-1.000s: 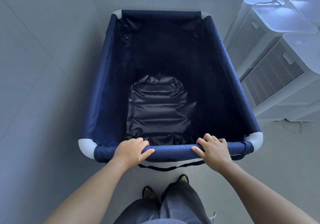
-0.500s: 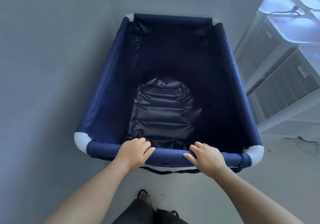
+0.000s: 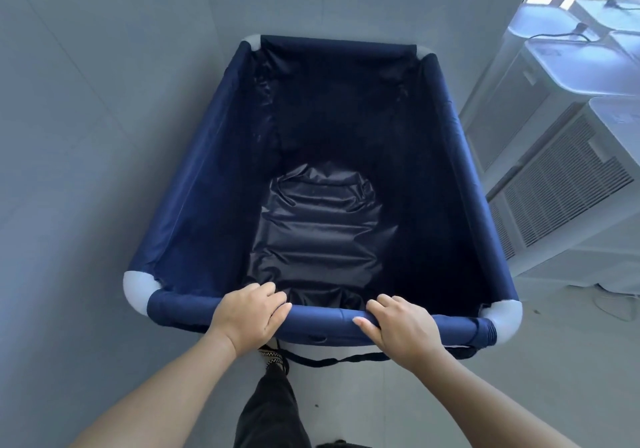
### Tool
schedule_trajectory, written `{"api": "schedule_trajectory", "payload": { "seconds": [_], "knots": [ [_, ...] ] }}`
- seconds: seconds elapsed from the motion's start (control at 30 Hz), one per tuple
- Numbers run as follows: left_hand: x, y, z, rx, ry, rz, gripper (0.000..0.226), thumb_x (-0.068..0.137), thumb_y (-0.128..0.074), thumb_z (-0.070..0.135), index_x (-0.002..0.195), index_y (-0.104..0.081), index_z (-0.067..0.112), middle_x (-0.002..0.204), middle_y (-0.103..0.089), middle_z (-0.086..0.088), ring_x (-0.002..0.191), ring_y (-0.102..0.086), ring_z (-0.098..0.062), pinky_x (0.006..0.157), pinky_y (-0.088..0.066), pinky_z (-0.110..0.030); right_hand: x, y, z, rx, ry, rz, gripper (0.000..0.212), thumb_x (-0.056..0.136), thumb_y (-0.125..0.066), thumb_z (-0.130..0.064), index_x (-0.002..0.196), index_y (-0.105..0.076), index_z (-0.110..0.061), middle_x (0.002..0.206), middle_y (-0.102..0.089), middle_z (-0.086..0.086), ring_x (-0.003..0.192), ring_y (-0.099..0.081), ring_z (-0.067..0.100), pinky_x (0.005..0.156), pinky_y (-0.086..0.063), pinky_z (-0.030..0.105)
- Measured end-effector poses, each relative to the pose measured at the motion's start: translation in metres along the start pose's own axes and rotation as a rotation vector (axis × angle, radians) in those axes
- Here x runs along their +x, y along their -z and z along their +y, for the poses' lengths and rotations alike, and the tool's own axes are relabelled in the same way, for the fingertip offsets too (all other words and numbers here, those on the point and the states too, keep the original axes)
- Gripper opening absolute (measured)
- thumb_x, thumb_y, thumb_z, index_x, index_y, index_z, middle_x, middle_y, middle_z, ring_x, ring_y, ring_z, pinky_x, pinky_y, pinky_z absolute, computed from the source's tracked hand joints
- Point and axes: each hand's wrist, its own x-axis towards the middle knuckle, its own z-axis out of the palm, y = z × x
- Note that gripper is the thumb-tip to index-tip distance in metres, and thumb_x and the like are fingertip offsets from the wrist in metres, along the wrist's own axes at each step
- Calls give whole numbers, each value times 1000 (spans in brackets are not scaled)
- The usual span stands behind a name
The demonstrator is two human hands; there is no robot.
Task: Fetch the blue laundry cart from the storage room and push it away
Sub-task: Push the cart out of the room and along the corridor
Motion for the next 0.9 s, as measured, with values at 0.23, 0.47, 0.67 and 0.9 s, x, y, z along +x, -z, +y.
{"api": "schedule_trajectory", "payload": {
  "seconds": [0.23,0.47,0.67,0.9],
  "knots": [
    [0,-2,1,32,-9,47,36,88,-31,39,61,-50,22,60,-50,8,50,-50,-13,38,-25,-23,0,3,-2,4,23,76,55,88,-24,-60,82,-60,-19,74,-59,-3,67,-56,18,49,-35,29],
    [0,-4,0,53,-50,87,37,87,-33,37,60,-52,21,59,-51,8,48,-49,-14,36,-28,-23,-1,5,-6,-124,5,175,35,77,-61,-54,59,-57,-24,52,-51,-9,45,-49,9,37,-24,21],
    [0,-5,1,36,-51,123,37,88,-32,37,61,-52,21,59,-51,7,49,-50,-15,35,-31,-24,0,0,-4,-132,25,230,35,76,-66,-54,59,-55,-25,51,-50,-9,45,-50,10,38,-24,21],
    [3,-7,-2,38,-65,159,50,95,-22,39,60,-52,21,58,-50,7,47,-50,-14,34,-31,-24,4,0,-3,-135,3,244,38,80,-48,-57,58,-53,-27,50,-49,-10,44,-48,8,39,-21,20]
  ]
}}
